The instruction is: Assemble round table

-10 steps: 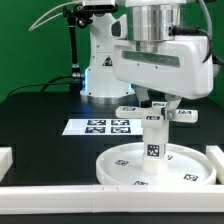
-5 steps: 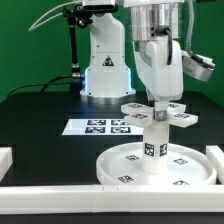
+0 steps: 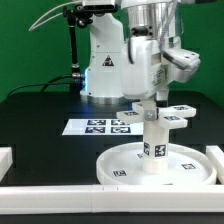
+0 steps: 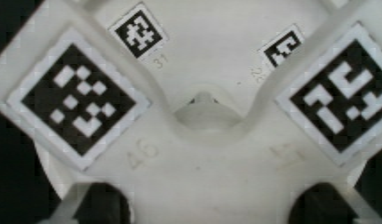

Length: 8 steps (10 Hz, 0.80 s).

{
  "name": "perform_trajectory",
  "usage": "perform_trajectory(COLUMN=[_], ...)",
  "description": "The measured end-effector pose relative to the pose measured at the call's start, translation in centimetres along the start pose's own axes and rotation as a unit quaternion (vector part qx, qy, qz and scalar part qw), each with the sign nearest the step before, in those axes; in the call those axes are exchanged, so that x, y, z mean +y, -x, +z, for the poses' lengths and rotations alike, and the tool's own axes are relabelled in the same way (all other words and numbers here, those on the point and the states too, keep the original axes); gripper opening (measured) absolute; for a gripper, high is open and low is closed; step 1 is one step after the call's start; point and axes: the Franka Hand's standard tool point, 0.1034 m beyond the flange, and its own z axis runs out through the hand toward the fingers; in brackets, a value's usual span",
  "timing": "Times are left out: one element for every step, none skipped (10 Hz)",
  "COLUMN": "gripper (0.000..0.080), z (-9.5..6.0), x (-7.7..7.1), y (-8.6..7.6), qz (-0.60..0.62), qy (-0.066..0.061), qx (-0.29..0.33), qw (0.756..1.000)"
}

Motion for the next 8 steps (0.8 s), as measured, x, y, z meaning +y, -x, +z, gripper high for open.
perform_trajectory(gripper=[0.0445, 0.0445, 0.0445, 0.0445, 0.0445, 0.0445, 0.0552, 0.0620], z=[0.00, 0.00, 0.01, 0.02, 0.02, 0.04, 0.13, 0.09], x=[-0.03, -0.02, 0.03, 0.03, 0.02, 0.03, 0.10, 0.10], y=[0.02, 0.10, 0.08, 0.01, 0.02, 0.03, 0.06, 0.08], qz=[0.023, 0.037, 0.039, 0.050, 0.051, 0.043, 0.029, 0.028], qy=[0.000, -0.002, -0.003, -0.004, -0.005, -0.005, -0.005, -0.005], qx=[-0.003, -0.003, -0.003, -0.006, -0.008, -0.008, -0.008, -0.008], qw=[1.000, 0.999, 0.999, 0.999, 0.999, 0.999, 1.000, 1.000])
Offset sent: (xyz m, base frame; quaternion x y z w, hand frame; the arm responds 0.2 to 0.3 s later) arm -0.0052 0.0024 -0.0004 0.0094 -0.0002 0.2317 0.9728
